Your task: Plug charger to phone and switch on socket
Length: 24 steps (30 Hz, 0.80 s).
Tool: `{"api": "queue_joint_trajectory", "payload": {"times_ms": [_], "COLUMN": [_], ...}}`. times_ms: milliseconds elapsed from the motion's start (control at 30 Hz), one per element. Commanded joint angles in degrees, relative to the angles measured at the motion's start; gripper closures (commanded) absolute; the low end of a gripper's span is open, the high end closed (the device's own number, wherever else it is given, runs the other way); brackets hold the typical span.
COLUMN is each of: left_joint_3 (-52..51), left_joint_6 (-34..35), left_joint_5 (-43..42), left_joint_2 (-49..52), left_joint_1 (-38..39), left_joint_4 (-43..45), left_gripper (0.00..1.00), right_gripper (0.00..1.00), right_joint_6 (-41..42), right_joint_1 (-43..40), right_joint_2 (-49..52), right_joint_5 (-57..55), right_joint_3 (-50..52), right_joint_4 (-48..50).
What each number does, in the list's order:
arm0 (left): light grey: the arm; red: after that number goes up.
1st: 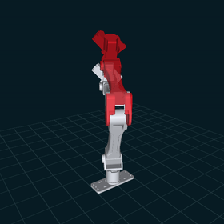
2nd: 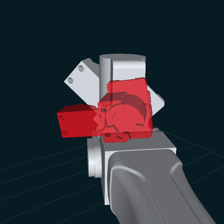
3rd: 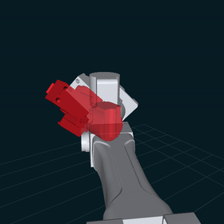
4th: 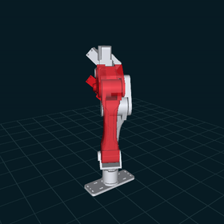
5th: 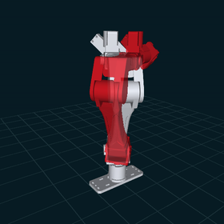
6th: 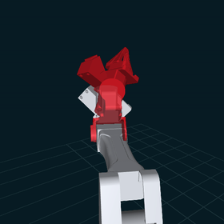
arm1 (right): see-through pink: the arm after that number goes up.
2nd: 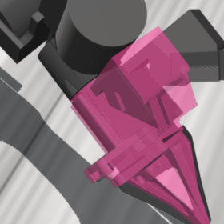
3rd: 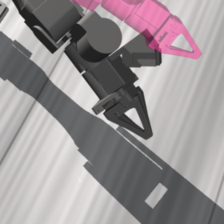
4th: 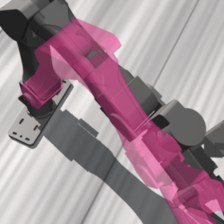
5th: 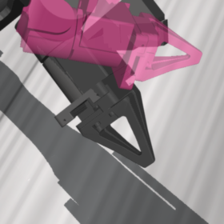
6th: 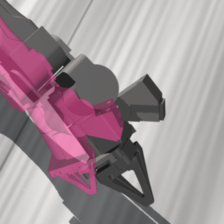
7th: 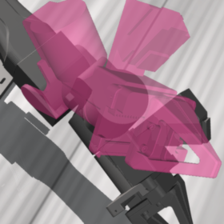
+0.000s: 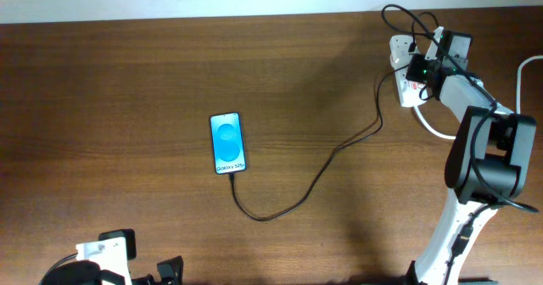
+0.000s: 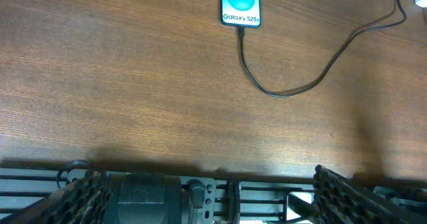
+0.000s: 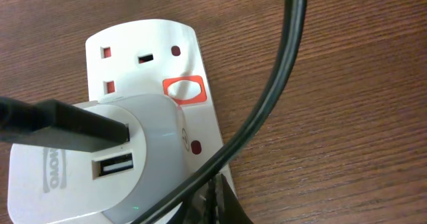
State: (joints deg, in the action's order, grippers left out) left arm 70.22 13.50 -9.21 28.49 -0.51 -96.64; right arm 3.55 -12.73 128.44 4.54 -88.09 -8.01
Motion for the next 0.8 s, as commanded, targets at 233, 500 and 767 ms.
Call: {"api": "queue_joint_trajectory", "payload": {"times_ms": [233,500,767], "left_joint_3": [-0.2,-0.2,-0.2], "left_joint_6": [0.8,0.8,0.8], "left_joint_5": [-0.4,-0.4,-0.4], "left_joint_2": [-0.4,-0.4,-0.4], "left_joint_1": [0.0,0.0,0.0], "left_joint_4": [0.1,0.1,0.1], "left_gripper": [0.01,0.01,0.01], "right_gripper": [0.96,0.96,0.96], "right_joint_6": [-1.4,-1.7,-0.6], "right_joint_1": [10.8,11.3,8.9], "right_joint_2": [4.3,4.3,0.5], "right_joint_5": [23.6,23.7,6.6], "right_joint_3": [3.8,3.8,3.8], "right_joint_4": [-5.4,-5.9,-11.6]}}
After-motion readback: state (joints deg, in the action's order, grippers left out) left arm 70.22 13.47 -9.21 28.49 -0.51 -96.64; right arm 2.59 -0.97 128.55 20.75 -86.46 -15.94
